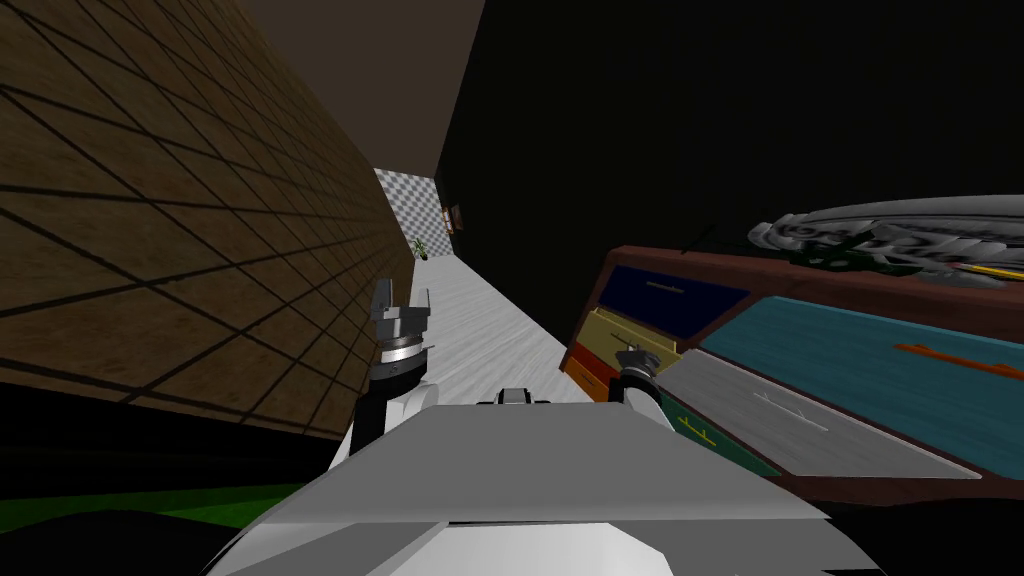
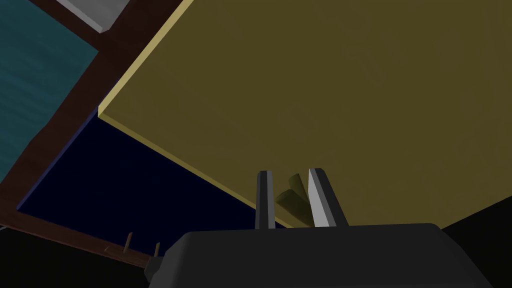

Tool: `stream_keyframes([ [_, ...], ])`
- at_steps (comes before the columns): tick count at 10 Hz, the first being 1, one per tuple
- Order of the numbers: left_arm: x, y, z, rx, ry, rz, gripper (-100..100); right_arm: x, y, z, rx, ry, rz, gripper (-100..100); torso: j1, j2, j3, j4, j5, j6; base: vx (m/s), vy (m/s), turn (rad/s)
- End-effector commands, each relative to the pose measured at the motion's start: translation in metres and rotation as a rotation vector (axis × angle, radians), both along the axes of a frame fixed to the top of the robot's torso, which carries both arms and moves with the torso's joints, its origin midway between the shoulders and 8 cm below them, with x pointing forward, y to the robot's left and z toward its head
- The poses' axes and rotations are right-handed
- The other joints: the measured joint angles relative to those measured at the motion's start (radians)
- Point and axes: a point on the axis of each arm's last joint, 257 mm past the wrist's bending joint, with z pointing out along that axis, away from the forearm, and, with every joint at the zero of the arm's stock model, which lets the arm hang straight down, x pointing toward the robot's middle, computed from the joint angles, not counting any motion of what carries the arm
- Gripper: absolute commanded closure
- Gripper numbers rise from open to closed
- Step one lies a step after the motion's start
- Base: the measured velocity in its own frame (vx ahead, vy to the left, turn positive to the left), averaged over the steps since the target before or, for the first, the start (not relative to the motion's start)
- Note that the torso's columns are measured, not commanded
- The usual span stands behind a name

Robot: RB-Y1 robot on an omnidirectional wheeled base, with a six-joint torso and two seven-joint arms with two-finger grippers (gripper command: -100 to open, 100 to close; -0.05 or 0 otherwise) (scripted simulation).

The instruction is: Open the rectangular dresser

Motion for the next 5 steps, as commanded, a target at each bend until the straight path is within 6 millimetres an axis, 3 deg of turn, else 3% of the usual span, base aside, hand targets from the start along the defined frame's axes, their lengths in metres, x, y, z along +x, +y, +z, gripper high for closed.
stream_keyframes([
  [1, 0.0, 0.0, 0.0, 0.0, 0.0, 0.0, 0, -0.002, 0.004, -0.003, 0.002, 0.009, 0.006, 100, -0.005, -0.002, -0.001, 0.001, 0.001, 0.0, -0.06, 0.128, -0.026],
  [3, 0.0, 0.0, 0.0, 0.0, 0.0, 0.0, 0, -0.002, 0.007, -0.003, 0.002, 0.011, 0.011, 100, 0.001, 0.0, 0.001, -0.001, -0.001, -0.001, -0.102, 0.168, -0.026],
  [4, 0.0, 0.0, 0.0, 0.0, 0.0, 0.0, 0, -0.008, -0.001, 0.002, 0.005, 0.013, 0.014, -100, 0.0, 0.001, 0.001, 0.0, -0.001, -0.002, -0.006, 0.098, -0.124],
  [5, 0.0, 0.0, 0.0, 0.0, 0.0, 0.0, 0, -0.013, -0.006, 0.006, 0.008, 0.016, 0.02, -100, -0.005, -0.005, -0.002, -0.001, -0.001, 0.0, 0.133, 0.063, -0.18],
])
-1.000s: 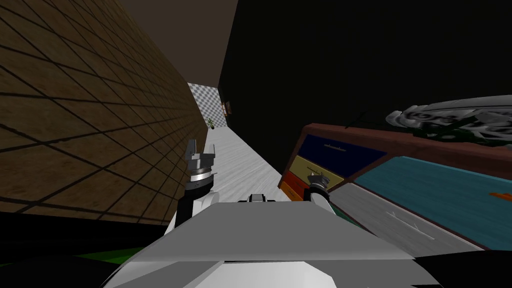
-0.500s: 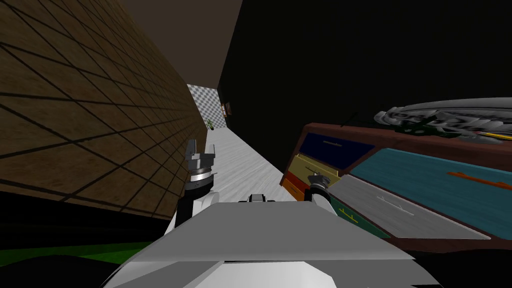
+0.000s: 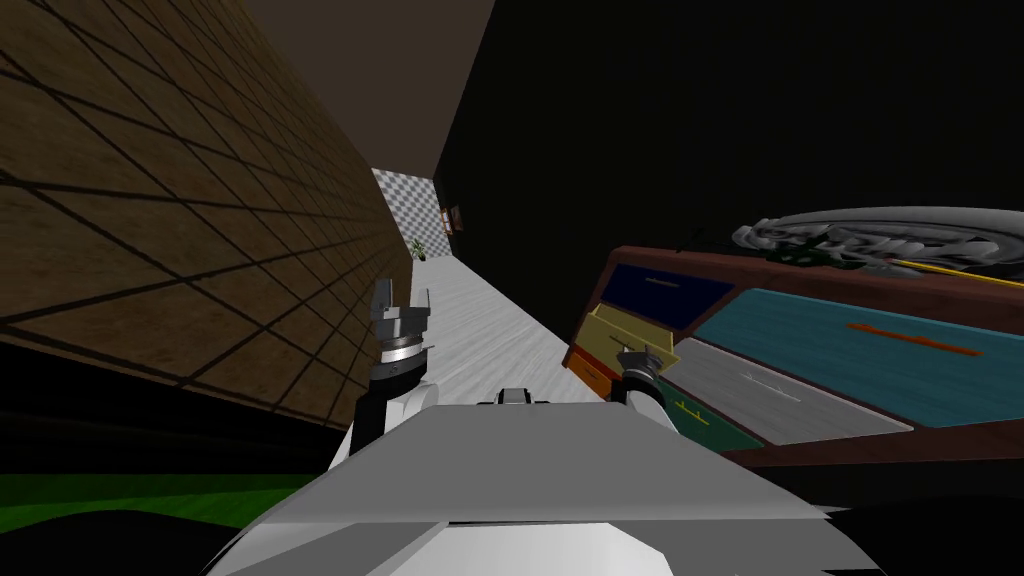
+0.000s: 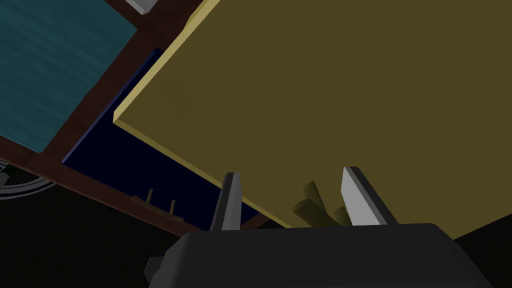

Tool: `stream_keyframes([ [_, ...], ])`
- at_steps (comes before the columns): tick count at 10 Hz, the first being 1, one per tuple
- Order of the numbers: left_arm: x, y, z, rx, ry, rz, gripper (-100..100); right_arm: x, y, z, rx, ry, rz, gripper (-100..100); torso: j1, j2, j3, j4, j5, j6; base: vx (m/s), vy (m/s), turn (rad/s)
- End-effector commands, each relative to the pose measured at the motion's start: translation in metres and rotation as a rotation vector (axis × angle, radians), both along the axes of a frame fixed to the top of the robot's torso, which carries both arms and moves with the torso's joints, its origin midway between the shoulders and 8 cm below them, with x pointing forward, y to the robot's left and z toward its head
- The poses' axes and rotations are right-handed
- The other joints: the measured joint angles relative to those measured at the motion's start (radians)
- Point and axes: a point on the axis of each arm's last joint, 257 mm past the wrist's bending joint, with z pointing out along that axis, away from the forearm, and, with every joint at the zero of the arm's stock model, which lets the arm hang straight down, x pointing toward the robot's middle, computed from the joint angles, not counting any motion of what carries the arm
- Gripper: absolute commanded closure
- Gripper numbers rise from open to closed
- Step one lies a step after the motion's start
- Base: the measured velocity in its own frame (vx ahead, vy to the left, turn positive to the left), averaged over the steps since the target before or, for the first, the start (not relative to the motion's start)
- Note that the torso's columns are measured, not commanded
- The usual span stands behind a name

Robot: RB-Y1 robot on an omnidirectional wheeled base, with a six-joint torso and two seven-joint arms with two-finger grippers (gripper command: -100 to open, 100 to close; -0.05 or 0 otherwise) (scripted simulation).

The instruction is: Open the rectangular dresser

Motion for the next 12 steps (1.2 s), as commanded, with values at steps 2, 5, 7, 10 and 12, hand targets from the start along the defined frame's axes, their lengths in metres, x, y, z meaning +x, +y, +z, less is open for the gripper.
stream_keyframes([
  [2, 0.0, 0.0, 0.0, 0.0, 0.0, 0.0, 0, -0.01, -0.009, 0.008, 0.013, 0.01, 0.034, -100, -0.002, 0.0, -0.001, 0.0, 0.001, 0.001, 0.111, 0.013, -0.086],
  [5, 0.0, 0.0, 0.0, 0.0, 0.0, 0.0, 0, -0.017, -0.014, 0.018, 0.017, 0.012, 0.065, -100, 0.005, 0.01, 0.005, 0.003, 0.002, 0.0, 0.084, 0.04, -0.108],
  [7, 0.0, 0.0, 0.0, 0.0, 0.0, 0.0, 0, -0.021, -0.016, 0.023, 0.017, 0.011, 0.083, -100, 0.005, 0.005, 0.003, 0.001, 0.002, 0.001, 0.101, 0.054, -0.125],
  [10, 0.0, 0.0, 0.0, 0.0, 0.0, 0.0, 0, -0.028, -0.018, 0.038, 0.009, 0.006, 0.122, -100, 0.005, 0.006, 0.003, 0.002, 0.003, 0.002, 0.081, 0.05, -0.122],
  [12, 0.0, 0.0, 0.0, 0.0, 0.0, 0.0, 0, -0.037, -0.02, 0.055, -0.014, 0.002, 0.155, -100, 0.008, 0.008, 0.004, 0.004, 0.006, -0.001, 0.089, 0.061, -0.127],
])
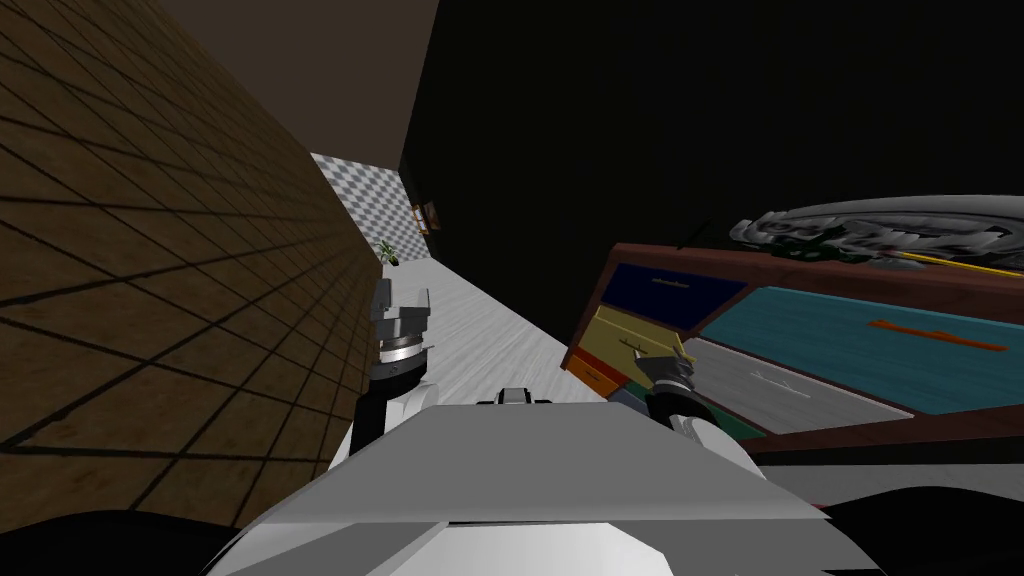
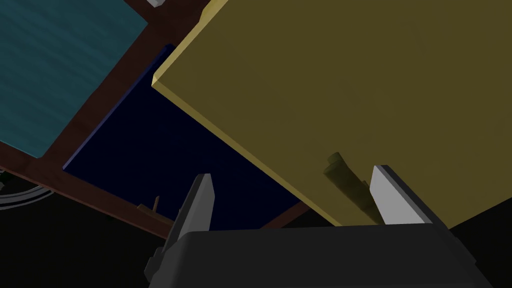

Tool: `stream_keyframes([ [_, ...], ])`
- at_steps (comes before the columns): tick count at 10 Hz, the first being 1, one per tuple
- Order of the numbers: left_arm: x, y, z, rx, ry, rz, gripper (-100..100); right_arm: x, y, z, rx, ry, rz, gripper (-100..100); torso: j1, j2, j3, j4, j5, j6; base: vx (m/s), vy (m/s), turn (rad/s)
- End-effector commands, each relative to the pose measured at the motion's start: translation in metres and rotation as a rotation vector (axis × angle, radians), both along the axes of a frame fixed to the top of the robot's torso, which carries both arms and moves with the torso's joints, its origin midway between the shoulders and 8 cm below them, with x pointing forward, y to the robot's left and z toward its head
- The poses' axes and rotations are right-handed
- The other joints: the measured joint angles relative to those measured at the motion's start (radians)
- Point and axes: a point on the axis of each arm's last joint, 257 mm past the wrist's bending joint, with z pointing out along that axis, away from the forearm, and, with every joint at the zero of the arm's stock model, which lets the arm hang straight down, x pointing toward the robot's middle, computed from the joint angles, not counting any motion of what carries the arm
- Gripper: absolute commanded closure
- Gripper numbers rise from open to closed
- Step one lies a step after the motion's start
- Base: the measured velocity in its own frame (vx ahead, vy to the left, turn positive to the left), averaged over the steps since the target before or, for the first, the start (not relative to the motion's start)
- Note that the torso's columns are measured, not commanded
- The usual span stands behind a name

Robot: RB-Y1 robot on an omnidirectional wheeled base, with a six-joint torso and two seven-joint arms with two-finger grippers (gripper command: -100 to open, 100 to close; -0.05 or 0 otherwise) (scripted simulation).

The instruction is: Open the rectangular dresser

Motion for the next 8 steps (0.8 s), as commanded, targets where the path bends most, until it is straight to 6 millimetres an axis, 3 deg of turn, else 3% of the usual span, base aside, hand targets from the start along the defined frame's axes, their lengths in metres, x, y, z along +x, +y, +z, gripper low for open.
stream_keyframes([
  [1, 0.0, 0.0, 0.0, 0.0, 0.0, 0.0, 0, -0.002, 0.001, 0.016, -0.015, -0.014, 0.04, -100, 0.004, 0.001, 0.0, 0.002, 0.004, 0.002, 0.08, 0.045, -0.088],
  [2, 0.0, 0.0, 0.0, 0.0, 0.0, 0.0, 0, -0.006, -0.001, 0.008, -0.009, 0.003, 0.026, -100, 0.005, 0.003, 0.001, 0.003, 0.005, -0.001, 0.027, 0.005, -0.025],
  [3, 0.0, 0.0, 0.0, 0.0, 0.0, 0.0, 0, -0.008, -0.002, 0.006, -0.009, 0.008, 0.024, 0, 0.003, 0.005, 0.002, 0.002, 0.003, -0.001, 0.006, -0.002, -0.005],
  [8, 0.0, 0.0, 0.0, 0.0, 0.0, 0.0, 0, -0.011, -0.002, -0.002, 0.0, 0.023, 0.021, 0, -0.002, -0.001, 0.0, -0.001, -0.002, 0.002, 0.0, 0.0, 0.0],
])
